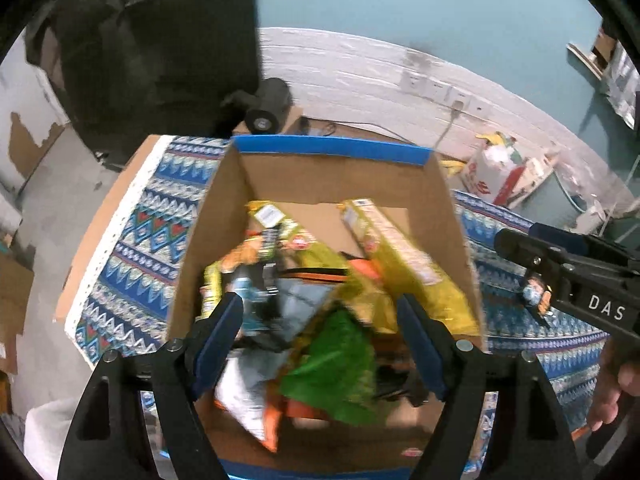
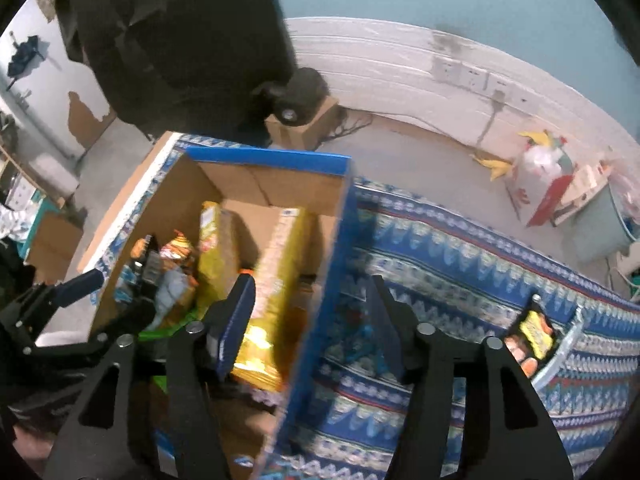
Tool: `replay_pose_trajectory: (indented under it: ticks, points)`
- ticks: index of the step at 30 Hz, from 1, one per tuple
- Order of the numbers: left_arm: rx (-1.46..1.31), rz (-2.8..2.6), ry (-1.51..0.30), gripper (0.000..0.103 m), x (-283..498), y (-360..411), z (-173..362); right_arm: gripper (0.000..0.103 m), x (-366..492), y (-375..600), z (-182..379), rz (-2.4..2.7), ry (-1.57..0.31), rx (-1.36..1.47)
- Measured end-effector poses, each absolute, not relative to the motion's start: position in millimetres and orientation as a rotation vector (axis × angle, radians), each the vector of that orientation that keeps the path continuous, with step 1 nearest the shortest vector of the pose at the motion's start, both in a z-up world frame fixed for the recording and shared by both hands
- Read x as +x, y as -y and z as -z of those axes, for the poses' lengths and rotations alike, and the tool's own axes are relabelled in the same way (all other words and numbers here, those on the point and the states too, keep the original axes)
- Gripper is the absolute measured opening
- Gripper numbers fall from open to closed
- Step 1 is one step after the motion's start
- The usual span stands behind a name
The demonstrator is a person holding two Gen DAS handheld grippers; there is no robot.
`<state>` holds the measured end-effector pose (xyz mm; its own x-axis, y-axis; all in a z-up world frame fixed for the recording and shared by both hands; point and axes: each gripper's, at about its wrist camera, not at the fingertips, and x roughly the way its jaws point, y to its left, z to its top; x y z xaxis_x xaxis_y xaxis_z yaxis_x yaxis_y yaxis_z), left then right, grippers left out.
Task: Organize snacks
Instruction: 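Lower both snacks into the box and open both tools, then move both open tools back toward the last snacks on the cloth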
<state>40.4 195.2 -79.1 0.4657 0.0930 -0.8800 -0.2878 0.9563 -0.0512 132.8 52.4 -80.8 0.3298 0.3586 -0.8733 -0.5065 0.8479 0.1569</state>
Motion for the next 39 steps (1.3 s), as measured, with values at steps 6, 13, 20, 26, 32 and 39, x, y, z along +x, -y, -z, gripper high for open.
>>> replay_pose_trajectory:
  ticks: [6,13,20,26,32,39]
  points:
    - [-0.156,-0.159,-1.047,0.08,49,-158,71,0.061,139,-11,78,-0.505,-1.097,-0.138]
    - [-0.104,-0.099,-1.044,0.08,61,-116,65,0.062,142,33,73,-0.438,-1.083,-0.132]
    - [-0.048,-0.043,-1.031,0.081,69,-78,61,0.063,141,68,73,-0.367,-1.052,-0.191]
    - [-0.019,-0.013,-1.05,0.081,75,-48,69,0.069,140,105,76,-0.314,-1.051,-0.183]
    - [0.029,0.028,-1.07,0.087,91,-13,82,0.07,148,143,91,-0.255,-1.092,-0.14]
    - [0.078,0.073,-1.121,0.087,113,22,106,0.076,160,182,119,-0.188,-1.151,-0.104]
